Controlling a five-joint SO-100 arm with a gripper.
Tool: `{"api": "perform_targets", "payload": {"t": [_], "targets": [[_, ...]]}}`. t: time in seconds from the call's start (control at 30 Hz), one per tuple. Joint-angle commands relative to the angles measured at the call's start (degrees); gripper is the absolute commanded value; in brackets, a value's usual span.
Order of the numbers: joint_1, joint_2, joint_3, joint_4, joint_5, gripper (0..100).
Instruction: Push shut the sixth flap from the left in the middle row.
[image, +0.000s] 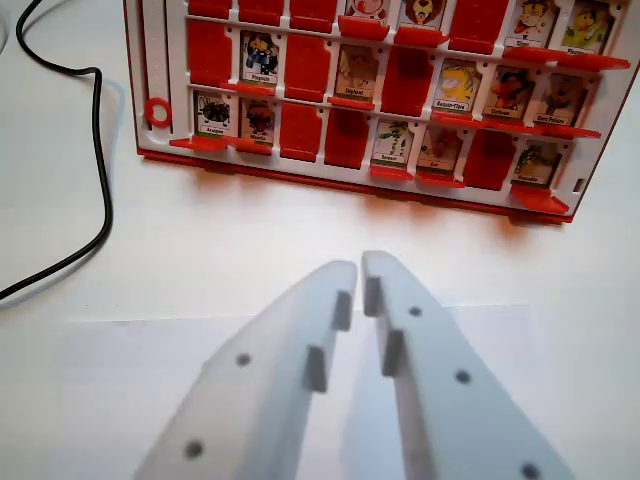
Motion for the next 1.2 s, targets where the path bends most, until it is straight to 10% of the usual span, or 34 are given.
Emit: {"api": "perform_targets", "payload": {"t": [0.0, 0.63, 1.17], "targets": [[0.0, -0.44, -3.25, 0.09, 0.18, 0], [3.16, -1.58, -2.81, -2.02, 1.93, 0], [12.92, -25.58, -3.08, -13.45, -1.76, 0]]}}
